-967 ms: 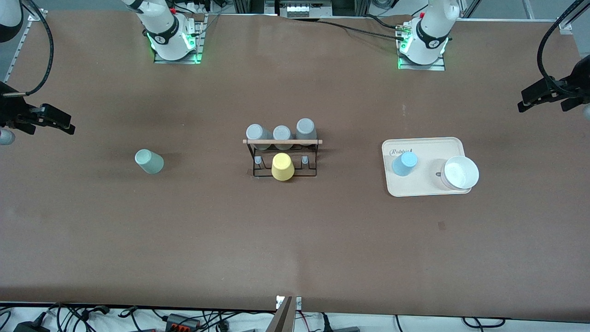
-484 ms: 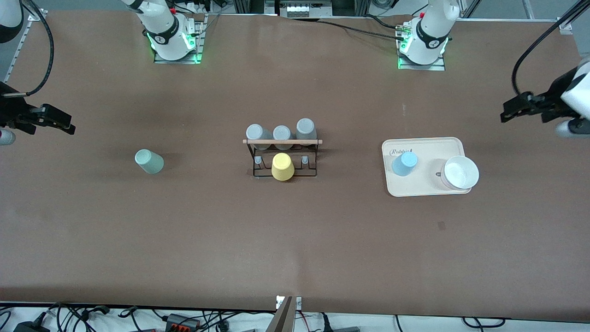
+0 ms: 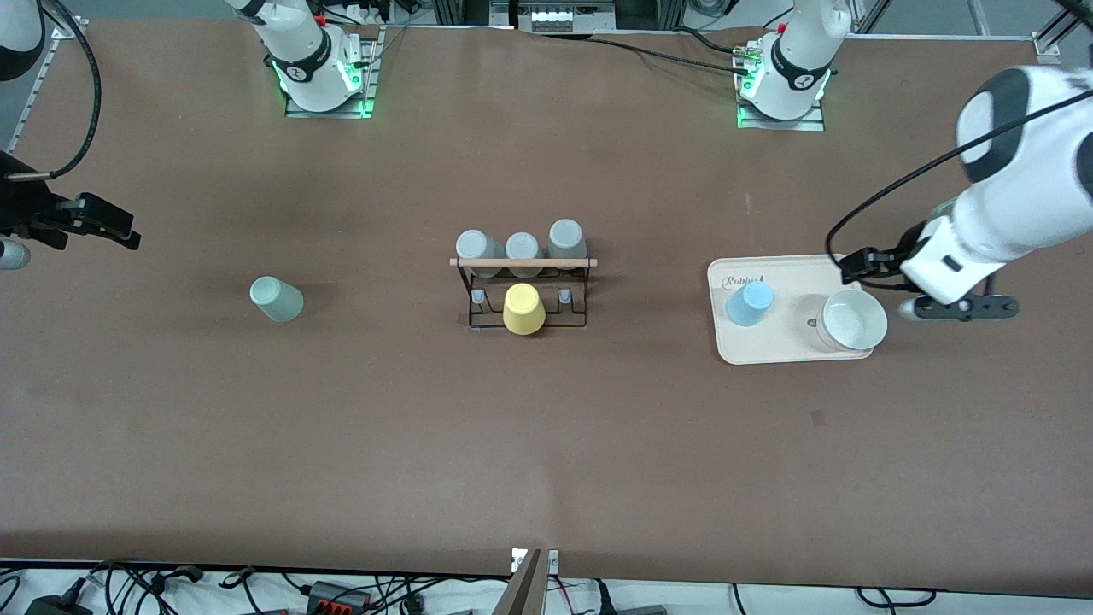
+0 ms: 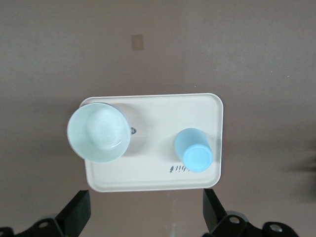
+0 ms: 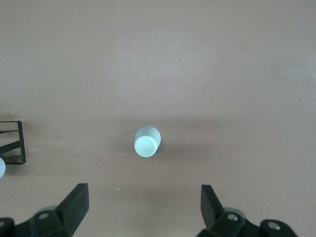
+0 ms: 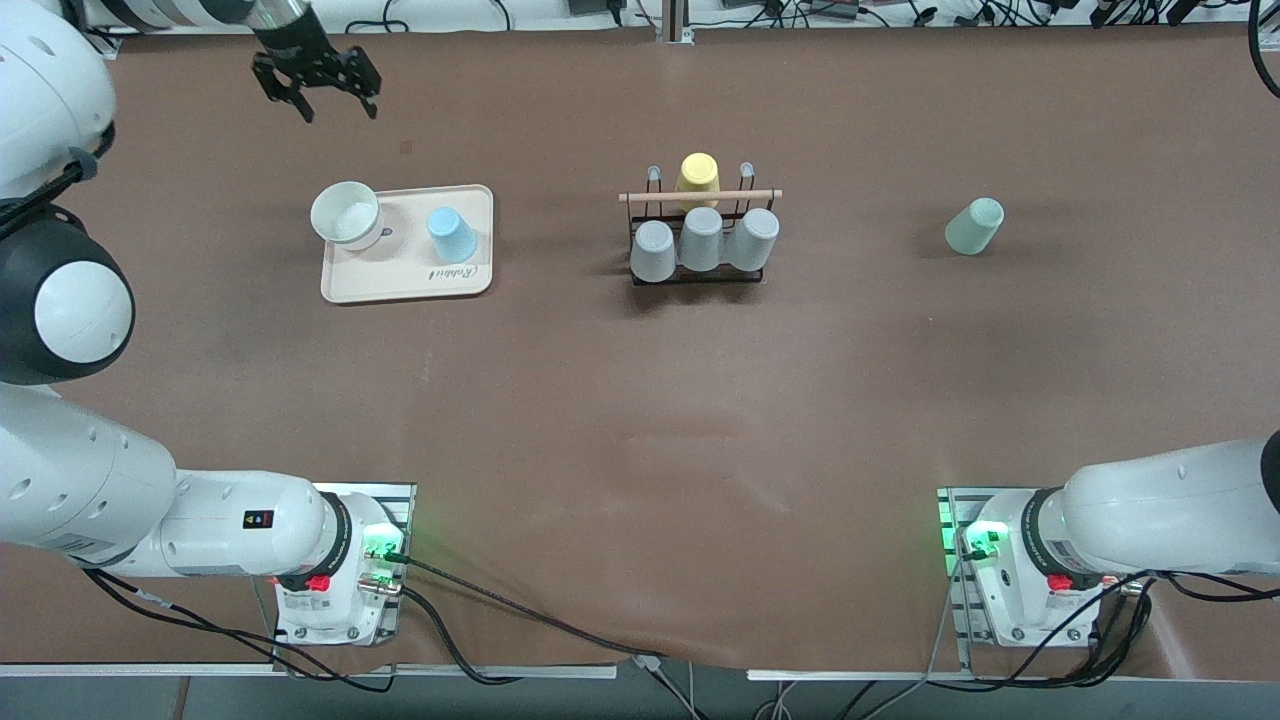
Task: Hang scattered cups on rack with three cups
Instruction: 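Lower the left gripper and grasp the light blue cup, lift it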
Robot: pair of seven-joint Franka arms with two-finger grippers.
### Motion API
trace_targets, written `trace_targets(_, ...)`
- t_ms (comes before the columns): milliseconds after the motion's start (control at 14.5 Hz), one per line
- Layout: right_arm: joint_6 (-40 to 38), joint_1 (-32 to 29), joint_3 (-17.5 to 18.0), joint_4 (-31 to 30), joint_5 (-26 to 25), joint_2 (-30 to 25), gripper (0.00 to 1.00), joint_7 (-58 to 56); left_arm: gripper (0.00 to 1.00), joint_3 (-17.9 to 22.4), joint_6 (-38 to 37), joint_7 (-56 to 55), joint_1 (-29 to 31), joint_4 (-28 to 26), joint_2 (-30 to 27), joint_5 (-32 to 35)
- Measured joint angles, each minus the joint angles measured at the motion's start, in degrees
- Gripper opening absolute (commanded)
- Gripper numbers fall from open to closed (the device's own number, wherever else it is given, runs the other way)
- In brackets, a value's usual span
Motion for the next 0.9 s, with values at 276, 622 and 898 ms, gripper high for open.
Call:
trace_targets(276, 0.03, -0.01, 0.04, 0.0, 0.0, 0.03, 1.0, 0.0, 1.0, -3.97, 9.52, -6.79, -0.43, -5.08, 3.78, -0.01)
trace_targets(622, 0.02, -0.03, 0.04, -0.02, 0.0, 0.08, 1.0, 0.0, 1.0, -4.87, 18.36, -8.53, -1.13, -9.84, 8.15, -0.01)
trace_targets(898, 0.0, -0.18, 0.04, -0.03, 0.0, 0.1, 1.0, 0.0, 1.0, -4.91, 23.93, -9.81, -1.39, -14.63, 9.46, -0.01)
